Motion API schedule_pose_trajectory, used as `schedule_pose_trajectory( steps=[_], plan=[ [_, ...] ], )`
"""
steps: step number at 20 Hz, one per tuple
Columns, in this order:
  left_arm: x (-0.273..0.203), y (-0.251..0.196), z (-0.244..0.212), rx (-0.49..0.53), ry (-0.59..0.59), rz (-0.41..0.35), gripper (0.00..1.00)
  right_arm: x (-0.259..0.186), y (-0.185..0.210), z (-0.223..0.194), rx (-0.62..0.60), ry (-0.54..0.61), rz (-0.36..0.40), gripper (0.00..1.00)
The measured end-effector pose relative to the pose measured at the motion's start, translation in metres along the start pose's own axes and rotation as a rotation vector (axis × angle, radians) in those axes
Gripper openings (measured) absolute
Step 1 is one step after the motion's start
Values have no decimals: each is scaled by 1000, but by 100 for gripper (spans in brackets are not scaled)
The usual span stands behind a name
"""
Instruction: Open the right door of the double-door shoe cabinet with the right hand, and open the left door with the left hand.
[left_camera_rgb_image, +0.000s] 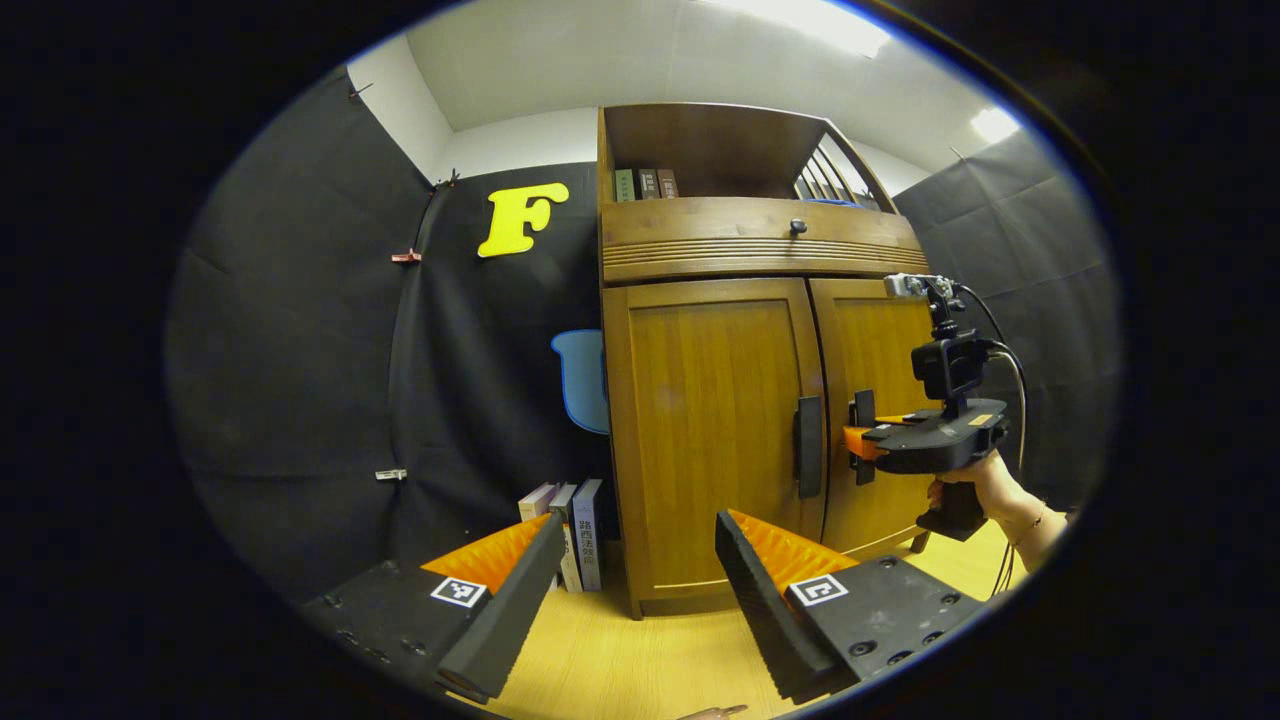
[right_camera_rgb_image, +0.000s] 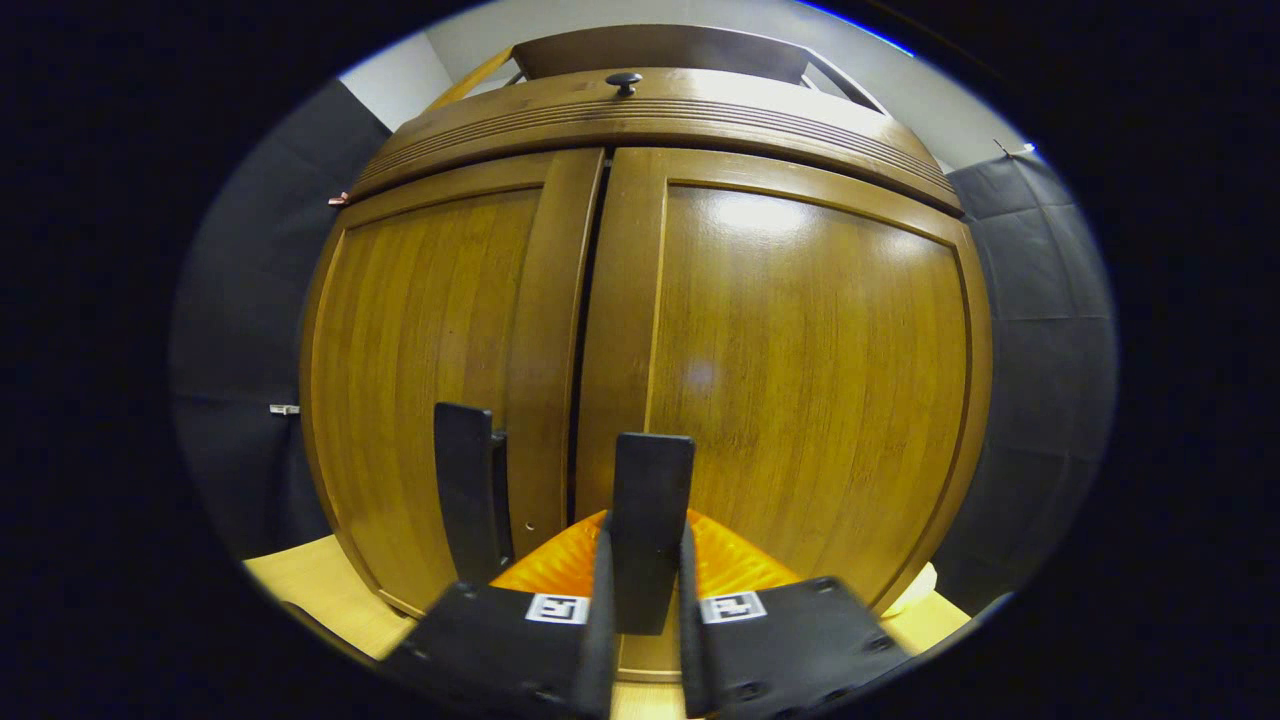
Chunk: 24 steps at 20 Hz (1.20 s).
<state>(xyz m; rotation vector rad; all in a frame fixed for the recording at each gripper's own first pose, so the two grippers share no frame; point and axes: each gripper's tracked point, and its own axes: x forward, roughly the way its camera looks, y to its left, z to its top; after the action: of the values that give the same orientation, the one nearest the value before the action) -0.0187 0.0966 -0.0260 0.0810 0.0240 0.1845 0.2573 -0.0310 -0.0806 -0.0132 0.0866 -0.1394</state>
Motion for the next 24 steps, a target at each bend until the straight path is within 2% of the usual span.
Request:
schedule_pose_trajectory(
  steps=[1,7,8,9,13,18,24],
  plan=[
    [0,1,2,-1,-1,2,94,-3,-1,2,-16,4,7,24],
    [-13,-2,6,-14,-15,31,92,-27,0,1,-18,24,103,24],
    [-11,-7,5,-24,-13,19,92,-34,-1,1,-17,24,121,21],
    [-10,-15,5,-29,-8,3,92,-41,-2,1,-6,32,138,24],
    [-10,-39,0,-34,5,-34,94,-72,-8,3,11,54,193,24],
    [-11,-64,-1,-87,10,-77,93,-101,-19,3,6,79,221,24],
    [-9,-87,-8,-92,29,-119,94,-135,-39,5,-10,84,213,24]
  ],
)
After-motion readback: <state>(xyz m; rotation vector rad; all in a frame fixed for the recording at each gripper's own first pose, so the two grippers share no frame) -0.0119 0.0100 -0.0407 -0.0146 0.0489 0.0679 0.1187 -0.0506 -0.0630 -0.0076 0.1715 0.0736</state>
